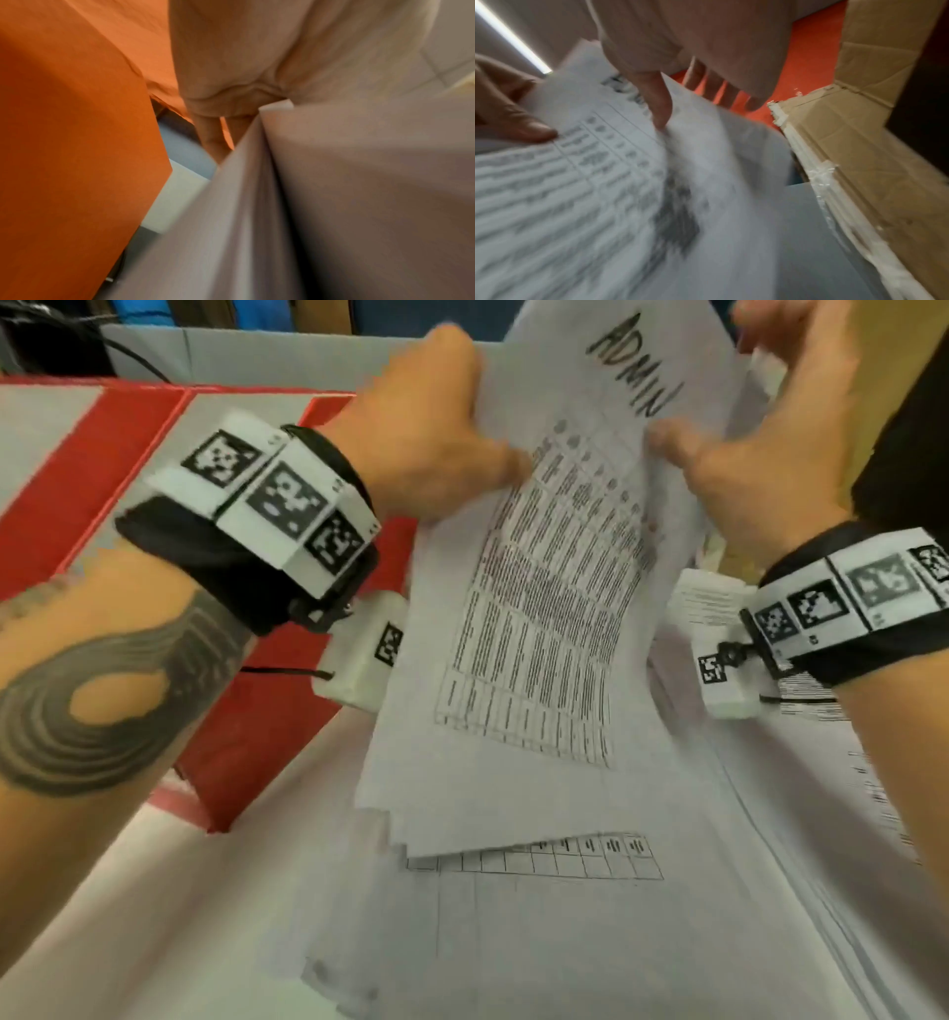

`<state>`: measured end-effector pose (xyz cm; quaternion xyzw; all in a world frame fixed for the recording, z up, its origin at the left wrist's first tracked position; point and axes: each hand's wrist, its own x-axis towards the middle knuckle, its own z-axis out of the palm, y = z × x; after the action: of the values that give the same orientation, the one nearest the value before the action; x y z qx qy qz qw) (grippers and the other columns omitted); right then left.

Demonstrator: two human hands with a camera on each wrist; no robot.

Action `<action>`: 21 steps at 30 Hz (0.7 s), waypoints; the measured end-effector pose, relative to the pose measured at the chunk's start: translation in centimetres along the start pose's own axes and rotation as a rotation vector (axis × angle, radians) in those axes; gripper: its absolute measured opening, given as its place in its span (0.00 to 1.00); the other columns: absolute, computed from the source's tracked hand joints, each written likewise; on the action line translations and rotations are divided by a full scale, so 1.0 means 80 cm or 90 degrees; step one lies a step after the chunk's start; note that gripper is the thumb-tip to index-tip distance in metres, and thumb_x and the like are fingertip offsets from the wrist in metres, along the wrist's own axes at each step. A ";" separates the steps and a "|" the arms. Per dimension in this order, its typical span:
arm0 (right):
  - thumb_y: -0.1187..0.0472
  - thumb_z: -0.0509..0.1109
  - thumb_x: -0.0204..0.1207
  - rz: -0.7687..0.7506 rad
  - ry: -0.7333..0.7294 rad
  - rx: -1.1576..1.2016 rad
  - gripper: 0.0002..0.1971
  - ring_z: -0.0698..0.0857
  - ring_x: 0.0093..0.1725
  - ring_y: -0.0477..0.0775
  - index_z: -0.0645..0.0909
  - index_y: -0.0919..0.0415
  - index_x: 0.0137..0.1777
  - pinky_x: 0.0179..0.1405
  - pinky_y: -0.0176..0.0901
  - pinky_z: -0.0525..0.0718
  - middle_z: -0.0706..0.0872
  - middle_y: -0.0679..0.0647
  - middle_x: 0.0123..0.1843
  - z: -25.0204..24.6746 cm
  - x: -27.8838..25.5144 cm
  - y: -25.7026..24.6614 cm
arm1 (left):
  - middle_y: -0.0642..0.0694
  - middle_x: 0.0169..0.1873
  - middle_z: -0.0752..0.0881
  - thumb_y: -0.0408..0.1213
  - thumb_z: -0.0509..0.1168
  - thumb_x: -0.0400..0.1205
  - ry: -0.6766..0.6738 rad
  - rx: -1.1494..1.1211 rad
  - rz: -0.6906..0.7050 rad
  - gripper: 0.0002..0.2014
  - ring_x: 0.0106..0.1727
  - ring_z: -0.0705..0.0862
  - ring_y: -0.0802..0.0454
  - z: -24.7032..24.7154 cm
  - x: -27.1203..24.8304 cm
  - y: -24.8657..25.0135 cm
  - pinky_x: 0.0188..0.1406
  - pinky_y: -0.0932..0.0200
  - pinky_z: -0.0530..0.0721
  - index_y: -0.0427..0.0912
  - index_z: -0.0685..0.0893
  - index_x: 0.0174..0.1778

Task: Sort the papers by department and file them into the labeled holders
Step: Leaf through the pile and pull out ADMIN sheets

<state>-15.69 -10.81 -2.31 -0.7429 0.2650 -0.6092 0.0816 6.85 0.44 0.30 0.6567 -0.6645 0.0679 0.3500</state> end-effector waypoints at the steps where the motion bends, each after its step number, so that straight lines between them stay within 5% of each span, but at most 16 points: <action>1: 0.46 0.86 0.64 0.057 0.016 0.023 0.40 0.81 0.64 0.36 0.71 0.62 0.70 0.64 0.26 0.78 0.80 0.46 0.65 -0.009 0.005 0.001 | 0.59 0.44 0.85 0.55 0.74 0.81 0.047 -0.063 0.002 0.19 0.35 0.84 0.72 -0.010 0.001 -0.001 0.30 0.70 0.79 0.45 0.84 0.59; 3: 0.47 0.91 0.58 0.231 -0.044 0.235 0.50 0.84 0.70 0.49 0.71 0.65 0.76 0.74 0.45 0.82 0.83 0.54 0.71 -0.025 0.009 0.005 | 0.63 0.49 0.86 0.59 0.72 0.81 0.135 -0.169 0.007 0.21 0.39 0.83 0.80 -0.021 0.002 -0.002 0.37 0.75 0.83 0.49 0.84 0.62; 5: 0.64 0.89 0.64 0.332 -0.131 0.453 0.43 0.87 0.70 0.67 0.72 0.72 0.77 0.68 0.66 0.86 0.84 0.68 0.74 -0.035 0.003 0.008 | 0.56 0.58 0.89 0.63 0.72 0.79 0.207 -0.258 0.038 0.27 0.54 0.88 0.69 -0.018 0.008 0.002 0.55 0.63 0.88 0.46 0.85 0.64; 7: 0.74 0.83 0.67 0.364 -0.067 0.491 0.35 0.89 0.65 0.73 0.73 0.78 0.74 0.60 0.72 0.89 0.83 0.74 0.71 -0.038 0.001 -0.002 | 0.52 0.61 0.88 0.61 0.71 0.80 0.254 -0.292 0.068 0.25 0.60 0.86 0.63 -0.012 0.012 0.012 0.62 0.65 0.84 0.46 0.84 0.63; 9: 0.73 0.85 0.67 0.324 0.056 0.454 0.31 0.91 0.60 0.70 0.76 0.77 0.69 0.54 0.71 0.91 0.88 0.72 0.65 -0.043 0.001 -0.021 | 0.53 0.62 0.85 0.61 0.68 0.82 0.274 -0.216 0.081 0.24 0.61 0.81 0.65 -0.007 0.016 0.022 0.61 0.73 0.77 0.49 0.82 0.65; 11: 0.64 0.86 0.69 0.241 0.134 0.360 0.25 0.93 0.58 0.61 0.81 0.69 0.62 0.56 0.64 0.92 0.92 0.62 0.60 -0.050 0.007 -0.040 | 0.54 0.52 0.81 0.64 0.63 0.83 0.252 -0.101 0.072 0.20 0.50 0.77 0.66 -0.009 0.018 0.032 0.54 0.70 0.76 0.50 0.78 0.58; 14: 0.52 0.88 0.68 0.167 0.188 0.307 0.36 0.90 0.63 0.50 0.79 0.68 0.71 0.62 0.55 0.90 0.90 0.57 0.67 -0.064 0.014 -0.054 | 0.50 0.49 0.81 0.63 0.61 0.84 0.248 -0.088 0.059 0.22 0.47 0.79 0.59 -0.015 0.023 0.032 0.52 0.60 0.80 0.46 0.80 0.54; 17: 0.50 0.81 0.76 0.179 0.095 0.306 0.23 0.91 0.63 0.56 0.87 0.64 0.65 0.64 0.60 0.89 0.92 0.58 0.63 -0.062 0.006 -0.045 | 0.53 0.65 0.86 0.59 0.68 0.82 0.219 -0.211 0.097 0.29 0.65 0.84 0.62 -0.006 0.012 0.020 0.68 0.61 0.83 0.40 0.83 0.71; 21: 0.65 0.77 0.79 0.345 -0.088 0.313 0.25 0.90 0.66 0.53 0.79 0.61 0.76 0.69 0.61 0.87 0.91 0.52 0.67 -0.041 -0.040 -0.021 | 0.55 0.59 0.92 0.40 0.79 0.79 0.050 -0.424 -0.033 0.21 0.59 0.91 0.63 0.042 -0.015 -0.006 0.63 0.54 0.90 0.44 0.88 0.68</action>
<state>-18.68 -7.15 -3.52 -0.6433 0.2921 -0.5593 0.4336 5.92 -0.50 -3.06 0.5198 -0.6192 -0.1368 0.5724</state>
